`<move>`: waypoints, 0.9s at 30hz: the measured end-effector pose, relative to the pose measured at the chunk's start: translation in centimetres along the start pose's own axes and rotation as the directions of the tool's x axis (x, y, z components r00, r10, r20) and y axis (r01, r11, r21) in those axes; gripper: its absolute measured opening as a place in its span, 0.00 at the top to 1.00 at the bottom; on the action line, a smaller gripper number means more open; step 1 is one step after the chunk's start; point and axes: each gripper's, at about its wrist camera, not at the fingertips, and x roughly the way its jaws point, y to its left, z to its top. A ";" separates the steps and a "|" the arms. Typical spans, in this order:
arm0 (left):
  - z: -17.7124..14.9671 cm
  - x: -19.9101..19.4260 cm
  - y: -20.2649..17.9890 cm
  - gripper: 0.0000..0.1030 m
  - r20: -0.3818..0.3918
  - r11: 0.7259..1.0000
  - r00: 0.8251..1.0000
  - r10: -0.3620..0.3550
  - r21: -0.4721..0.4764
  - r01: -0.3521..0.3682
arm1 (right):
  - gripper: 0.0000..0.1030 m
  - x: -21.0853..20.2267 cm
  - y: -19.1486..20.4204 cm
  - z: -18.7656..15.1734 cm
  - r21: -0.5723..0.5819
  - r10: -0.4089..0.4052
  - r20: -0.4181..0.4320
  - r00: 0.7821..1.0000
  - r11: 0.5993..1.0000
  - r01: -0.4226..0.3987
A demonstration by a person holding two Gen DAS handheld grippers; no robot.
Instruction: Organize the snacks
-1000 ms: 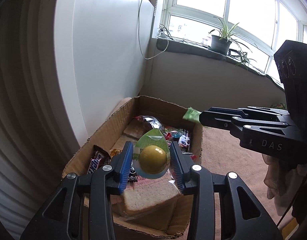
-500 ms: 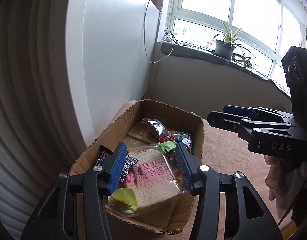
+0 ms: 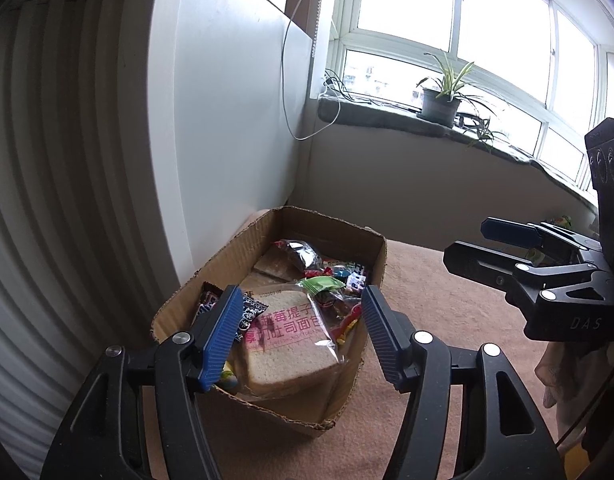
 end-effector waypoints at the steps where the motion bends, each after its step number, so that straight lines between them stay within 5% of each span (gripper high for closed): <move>1: -0.1 -0.3 -0.1 0.36 0.004 1.000 1.000 0.005 -0.001 -0.005 | 0.07 -0.4 0.0 -0.3 0.004 -0.012 0.005 1.000 1.000 0.012; 9: -0.5 -2.2 -0.8 0.24 0.026 0.999 0.998 0.051 -0.002 -0.051 | 0.01 -2.8 -1.1 -2.3 0.072 -0.121 0.018 0.993 0.990 0.119; 27: -0.7 -3.4 -1.3 0.23 0.033 0.995 0.995 0.095 -0.011 -0.095 | 0.01 -4.6 -2.1 -3.8 0.085 -0.185 0.009 0.983 0.979 0.184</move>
